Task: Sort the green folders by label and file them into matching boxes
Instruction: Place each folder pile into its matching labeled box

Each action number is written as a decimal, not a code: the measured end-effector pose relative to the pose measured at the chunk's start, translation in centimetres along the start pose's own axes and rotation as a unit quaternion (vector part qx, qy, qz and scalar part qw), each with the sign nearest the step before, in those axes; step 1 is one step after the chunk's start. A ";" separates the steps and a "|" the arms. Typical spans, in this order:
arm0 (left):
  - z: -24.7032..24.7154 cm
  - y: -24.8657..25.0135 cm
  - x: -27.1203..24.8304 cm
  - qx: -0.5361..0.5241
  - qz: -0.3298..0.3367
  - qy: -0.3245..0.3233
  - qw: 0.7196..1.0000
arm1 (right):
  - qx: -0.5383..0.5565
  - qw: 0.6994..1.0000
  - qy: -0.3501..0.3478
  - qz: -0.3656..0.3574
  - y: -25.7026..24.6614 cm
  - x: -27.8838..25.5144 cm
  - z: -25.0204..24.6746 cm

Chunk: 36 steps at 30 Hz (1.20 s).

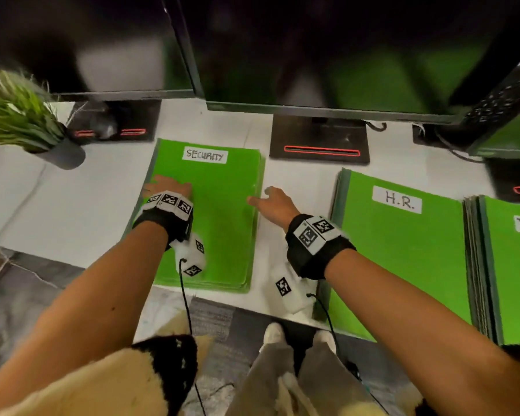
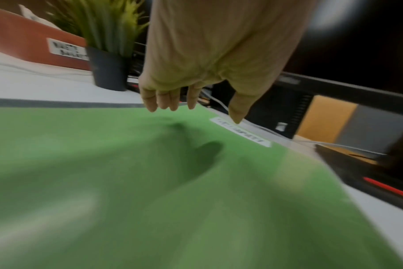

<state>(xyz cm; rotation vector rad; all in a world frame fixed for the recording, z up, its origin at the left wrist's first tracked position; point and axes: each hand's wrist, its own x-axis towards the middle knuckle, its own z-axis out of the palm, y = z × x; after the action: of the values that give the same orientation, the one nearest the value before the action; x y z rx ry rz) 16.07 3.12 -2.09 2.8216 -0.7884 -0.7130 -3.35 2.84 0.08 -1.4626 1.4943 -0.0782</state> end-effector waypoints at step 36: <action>-10.1 5.1 -9.5 -0.617 0.248 0.068 0.744 | 0.447 0.767 0.359 -0.287 -4.9 -8.5 -8.0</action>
<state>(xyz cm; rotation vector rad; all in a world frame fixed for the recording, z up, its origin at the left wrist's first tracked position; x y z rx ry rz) 11.37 3.64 11.87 1.3524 -0.6139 -0.5738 -7.09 3.67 12.10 -1.0162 1.1660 -1.6575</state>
